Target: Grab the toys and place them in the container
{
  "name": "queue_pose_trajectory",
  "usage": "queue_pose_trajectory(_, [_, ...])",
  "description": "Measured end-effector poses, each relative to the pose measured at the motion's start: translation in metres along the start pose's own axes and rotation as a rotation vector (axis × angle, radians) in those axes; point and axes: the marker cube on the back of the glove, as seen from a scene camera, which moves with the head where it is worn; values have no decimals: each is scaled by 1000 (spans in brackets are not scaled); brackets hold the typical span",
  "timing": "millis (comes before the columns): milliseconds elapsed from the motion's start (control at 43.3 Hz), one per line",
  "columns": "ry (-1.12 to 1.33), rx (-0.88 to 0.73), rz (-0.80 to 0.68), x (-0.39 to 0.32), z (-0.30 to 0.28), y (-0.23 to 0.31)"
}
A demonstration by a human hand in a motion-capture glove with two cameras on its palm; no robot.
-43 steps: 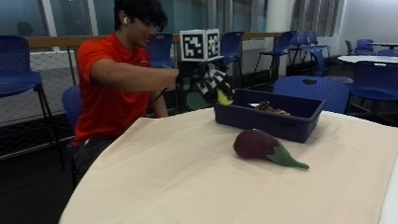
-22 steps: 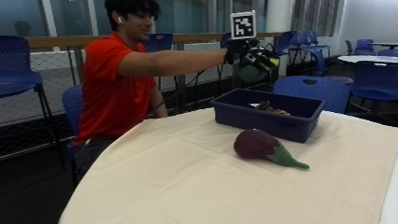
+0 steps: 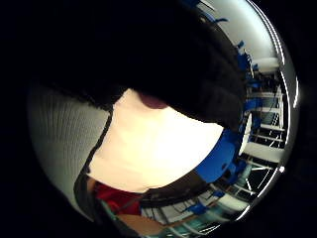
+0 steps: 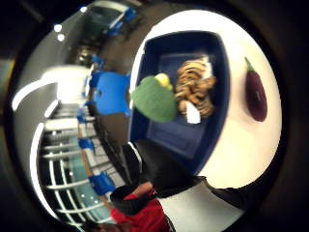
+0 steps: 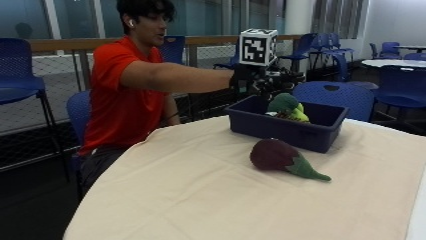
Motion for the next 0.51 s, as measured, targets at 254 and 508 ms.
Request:
queue_pose_trajectory(254, [-5, -37, 150, 91, 28, -21])
queue_pose_trajectory(508, [-9, -112, 197, 116, 82, -54])
